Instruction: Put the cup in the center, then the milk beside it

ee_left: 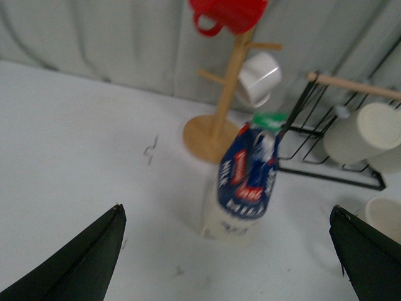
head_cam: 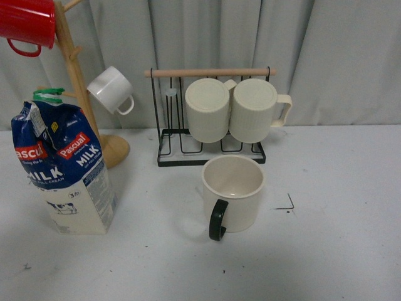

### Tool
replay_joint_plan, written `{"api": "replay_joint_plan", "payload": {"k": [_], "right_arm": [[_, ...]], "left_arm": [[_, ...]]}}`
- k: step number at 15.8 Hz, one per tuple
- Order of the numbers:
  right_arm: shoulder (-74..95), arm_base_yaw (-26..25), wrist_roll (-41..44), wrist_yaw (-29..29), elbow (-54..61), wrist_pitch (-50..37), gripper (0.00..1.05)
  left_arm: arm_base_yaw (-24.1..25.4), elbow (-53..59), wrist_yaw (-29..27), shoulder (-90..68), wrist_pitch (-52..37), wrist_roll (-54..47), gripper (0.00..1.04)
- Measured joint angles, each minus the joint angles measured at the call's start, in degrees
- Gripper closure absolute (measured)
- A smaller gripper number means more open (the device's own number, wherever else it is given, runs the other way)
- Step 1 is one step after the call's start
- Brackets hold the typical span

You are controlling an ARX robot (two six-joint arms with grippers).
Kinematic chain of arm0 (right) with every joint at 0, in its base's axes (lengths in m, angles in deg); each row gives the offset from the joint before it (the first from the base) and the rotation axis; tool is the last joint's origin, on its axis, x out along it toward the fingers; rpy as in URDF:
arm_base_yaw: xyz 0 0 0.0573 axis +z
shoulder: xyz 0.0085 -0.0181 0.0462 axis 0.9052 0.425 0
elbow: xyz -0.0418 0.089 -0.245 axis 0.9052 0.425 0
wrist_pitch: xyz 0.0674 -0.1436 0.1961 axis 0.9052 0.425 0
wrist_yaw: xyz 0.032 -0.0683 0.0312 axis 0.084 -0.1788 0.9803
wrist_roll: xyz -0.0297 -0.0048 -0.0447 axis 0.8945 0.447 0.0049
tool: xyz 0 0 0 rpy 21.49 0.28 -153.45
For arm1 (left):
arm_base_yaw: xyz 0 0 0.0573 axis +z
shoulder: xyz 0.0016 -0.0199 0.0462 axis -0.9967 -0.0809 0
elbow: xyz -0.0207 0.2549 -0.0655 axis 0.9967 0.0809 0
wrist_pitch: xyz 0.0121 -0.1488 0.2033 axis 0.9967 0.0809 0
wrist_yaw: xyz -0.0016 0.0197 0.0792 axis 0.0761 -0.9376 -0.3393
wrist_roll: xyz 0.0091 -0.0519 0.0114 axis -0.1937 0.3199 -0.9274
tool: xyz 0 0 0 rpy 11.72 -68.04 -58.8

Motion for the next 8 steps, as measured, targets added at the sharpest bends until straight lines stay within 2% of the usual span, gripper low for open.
{"api": "replay_joint_plan", "payload": {"k": [6, 8], "right_arm": [[0.0, 0.0, 0.0, 0.0, 0.0, 0.0, 0.06], [0.0, 0.0, 0.0, 0.0, 0.0, 0.0, 0.06]], "left_arm": [[-1.7, -5.7, 4.5, -16.0, -11.4, -2.2, 0.07], [-1.1, -14.0, 6.9, -32.3, -18.3, -6.4, 0.07]]}}
